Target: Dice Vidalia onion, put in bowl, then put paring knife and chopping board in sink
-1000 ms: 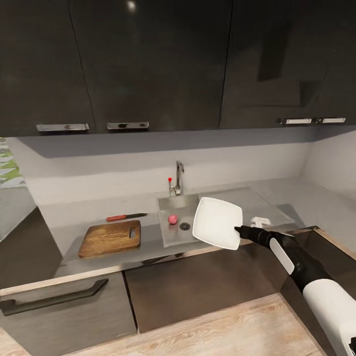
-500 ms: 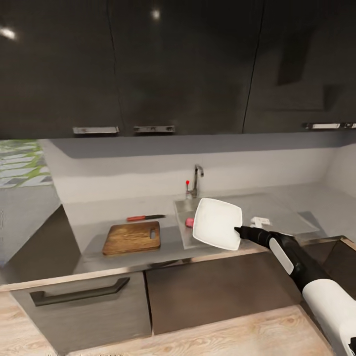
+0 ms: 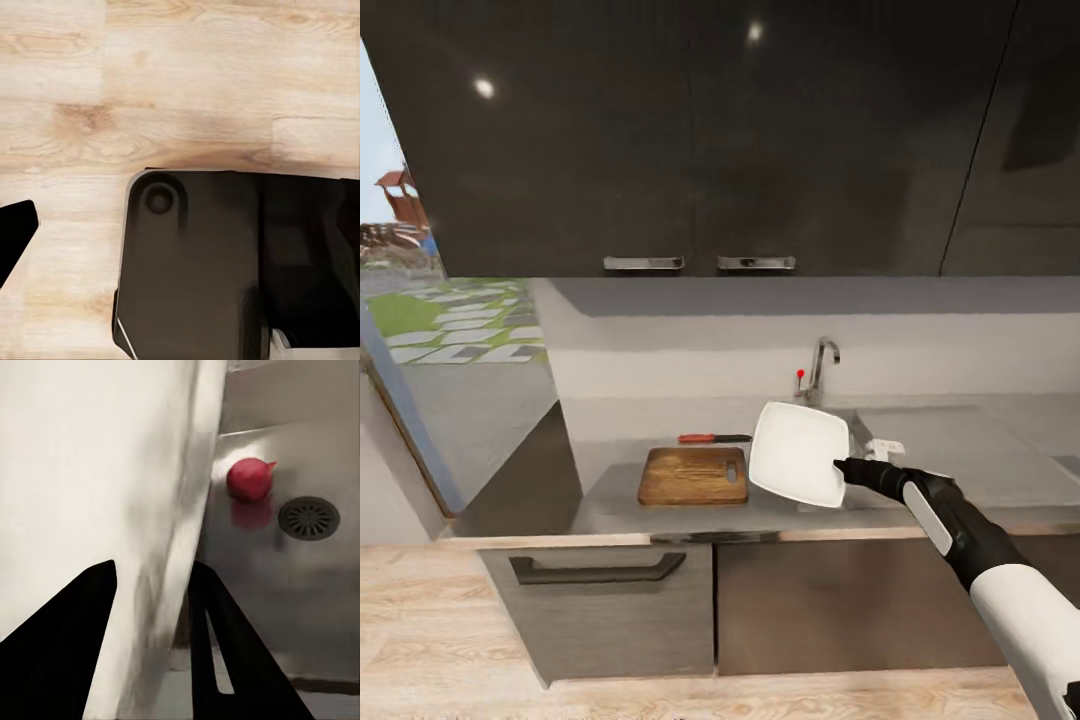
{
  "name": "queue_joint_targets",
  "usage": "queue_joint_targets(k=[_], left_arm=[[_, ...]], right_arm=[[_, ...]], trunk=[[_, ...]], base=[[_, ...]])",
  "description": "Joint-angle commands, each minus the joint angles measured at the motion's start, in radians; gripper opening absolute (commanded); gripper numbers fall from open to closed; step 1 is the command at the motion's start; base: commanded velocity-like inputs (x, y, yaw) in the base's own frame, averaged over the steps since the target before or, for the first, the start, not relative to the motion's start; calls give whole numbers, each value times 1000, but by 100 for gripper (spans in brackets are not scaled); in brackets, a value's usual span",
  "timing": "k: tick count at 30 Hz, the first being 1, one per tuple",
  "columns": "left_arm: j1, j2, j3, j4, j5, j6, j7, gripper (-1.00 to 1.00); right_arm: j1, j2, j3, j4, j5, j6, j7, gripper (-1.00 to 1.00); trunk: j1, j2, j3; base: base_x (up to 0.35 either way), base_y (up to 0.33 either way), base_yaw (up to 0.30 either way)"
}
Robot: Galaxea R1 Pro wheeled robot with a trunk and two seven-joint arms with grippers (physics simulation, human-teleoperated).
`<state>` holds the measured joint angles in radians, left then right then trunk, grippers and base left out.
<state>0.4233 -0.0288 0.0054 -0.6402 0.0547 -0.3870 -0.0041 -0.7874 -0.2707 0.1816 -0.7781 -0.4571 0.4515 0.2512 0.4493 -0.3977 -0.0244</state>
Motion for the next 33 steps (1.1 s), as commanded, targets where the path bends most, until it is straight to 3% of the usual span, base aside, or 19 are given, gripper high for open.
queue_joint_targets(k=[1, 7, 11, 16, 22, 33], left_arm=[[0, 0, 0, -1, 6, -1, 0, 100], [0, 0, 1, -1, 6, -1, 0, 100], [0, 0, 1, -1, 5, -1, 0, 100], [0, 0, 1, -1, 5, -1, 0, 100], [0, 0, 1, -1, 5, -1, 0, 100], [0, 0, 1, -1, 5, -2, 0, 100]], right_arm=[[-1, -1, 2, -1, -2, 4, -1, -100], [-1, -1, 3, -1, 42, 10, -1, -100], [-1, 3, 9, -2, 106, 69, -3, -100], [-1, 4, 9, -8, 144, 106, -4, -100], [-1, 3, 10, -68, 150, 193, -4, -100], [-1, -1, 6, -82, 150, 203, -3, -100]], trunk=[[1, -2, -2], [1, -2, -2], [1, -2, -2], [1, -2, -2], [1, -2, -2], [1, -2, 4]], base=[[0, 172, 286], [0, 173, 180], [0, 173, 18], [0, 173, 2], [0, 175, 0], [0, 176, 0]])
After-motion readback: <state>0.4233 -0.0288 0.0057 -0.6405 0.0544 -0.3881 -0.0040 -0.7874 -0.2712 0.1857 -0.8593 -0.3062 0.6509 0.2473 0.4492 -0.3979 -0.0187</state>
